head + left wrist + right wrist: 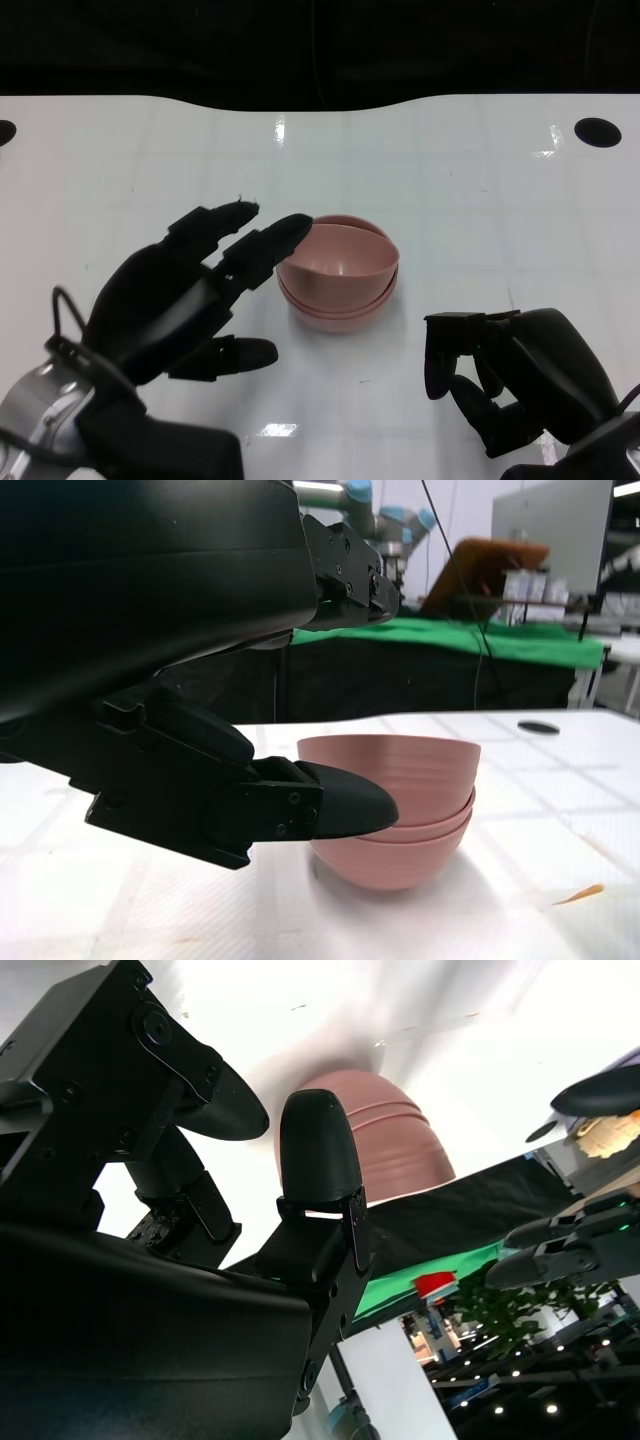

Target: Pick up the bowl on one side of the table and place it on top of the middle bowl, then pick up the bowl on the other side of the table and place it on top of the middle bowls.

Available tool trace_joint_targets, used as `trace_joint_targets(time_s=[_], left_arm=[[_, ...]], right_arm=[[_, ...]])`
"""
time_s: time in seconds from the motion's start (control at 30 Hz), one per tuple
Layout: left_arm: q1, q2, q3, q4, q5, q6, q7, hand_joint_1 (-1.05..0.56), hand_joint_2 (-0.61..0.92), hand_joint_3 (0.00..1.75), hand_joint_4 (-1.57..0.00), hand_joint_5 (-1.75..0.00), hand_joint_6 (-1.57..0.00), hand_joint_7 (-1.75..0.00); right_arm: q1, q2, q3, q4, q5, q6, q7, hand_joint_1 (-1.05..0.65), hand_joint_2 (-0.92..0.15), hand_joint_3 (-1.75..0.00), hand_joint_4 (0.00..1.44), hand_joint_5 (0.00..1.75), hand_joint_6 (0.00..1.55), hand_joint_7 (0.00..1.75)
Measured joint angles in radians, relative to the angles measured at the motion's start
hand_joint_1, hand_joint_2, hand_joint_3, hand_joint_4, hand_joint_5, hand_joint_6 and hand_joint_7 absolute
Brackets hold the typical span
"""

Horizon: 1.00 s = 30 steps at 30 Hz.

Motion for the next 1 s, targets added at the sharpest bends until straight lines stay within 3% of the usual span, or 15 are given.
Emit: trace_joint_targets(time_s=[0.13,0.33,0.43,0.5,0.57,0.63,0.67,0.73,0.87,1.0], left_arm=[[0.076,-0.007,0.045,-0.007,-0.044,-0.084,0.093,-0.38,0.92,0.27,-0.17,-1.04,-0.49,-0.18],[0.211,-0.018,0.105,-0.078,-0.145,-0.105,0.087,-0.32,0.92,0.3,-0.23,-1.17,-0.57,-0.3],[0.251,-0.018,0.12,-0.092,-0.196,-0.13,0.065,-0.27,0.92,0.32,-0.34,-1.26,-0.45,-0.7],[0.269,-0.024,0.124,-0.092,-0.243,-0.154,0.05,-0.25,0.92,0.31,-0.4,-1.29,-0.46,-0.78],[0.276,-0.038,0.127,-0.092,-0.305,-0.149,0.014,-0.21,0.91,0.32,-0.57,-1.32,-0.64,-0.87],[0.28,-0.049,0.138,-0.09,-0.369,-0.121,-0.03,-0.16,0.82,0.53,-0.69,-1.35,-0.79,-0.84],[0.283,-0.055,0.143,-0.086,-0.398,-0.111,-0.048,-0.13,0.71,0.76,-0.76,-1.42,-0.86,-0.87],[0.284,-0.069,0.146,-0.072,-0.445,-0.101,-0.08,-0.11,0.61,0.99,-0.81,-1.47,-0.89,-0.98],[0.272,-0.084,0.156,-0.015,-0.496,-0.103,-0.117,-0.1,0.49,1.23,-0.84,-1.59,-0.83,-1.28],[0.257,-0.113,0.161,0.039,-0.5,-0.117,-0.12,-0.1,0.41,1.36,-0.85,-1.7,-0.79,-1.43]], right_arm=[[0.008,-0.001,0.0,0.0,0.0,-0.002,0.0,-0.04,-0.15,-1.55,1.01,1.75,0.83,1.65],[0.017,-0.007,-0.002,-0.001,0.001,-0.012,0.0,-0.06,-0.16,-1.55,1.01,1.75,0.82,1.65],[0.017,-0.009,-0.004,-0.002,0.004,-0.017,0.0,-0.05,-0.16,-1.54,1.01,1.75,0.82,1.64],[0.017,-0.01,-0.005,-0.001,0.007,-0.02,0.001,-0.06,-0.17,-1.54,1.01,1.75,0.82,1.64],[0.01,-0.01,-0.006,0.014,0.009,-0.026,0.0,-0.05,-0.18,-1.53,1.0,1.75,0.81,1.62],[-0.005,-0.009,-0.006,0.042,0.012,-0.027,0.0,-0.05,-0.19,-1.53,0.98,1.75,0.8,1.6],[-0.011,-0.009,-0.006,0.053,0.015,-0.028,0.0,-0.05,-0.19,-1.52,0.98,1.75,0.8,1.6],[-0.033,-0.008,-0.006,0.082,0.02,-0.032,-0.001,-0.05,-0.19,-1.52,0.98,1.75,0.8,1.6],[-0.069,-0.005,-0.006,0.127,0.02,-0.037,-0.009,-0.07,-0.17,-1.52,0.98,1.75,0.81,1.59],[-0.092,-0.003,-0.002,0.177,0.02,-0.056,-0.029,-0.09,-0.15,-1.55,1.0,1.75,0.84,1.56]])
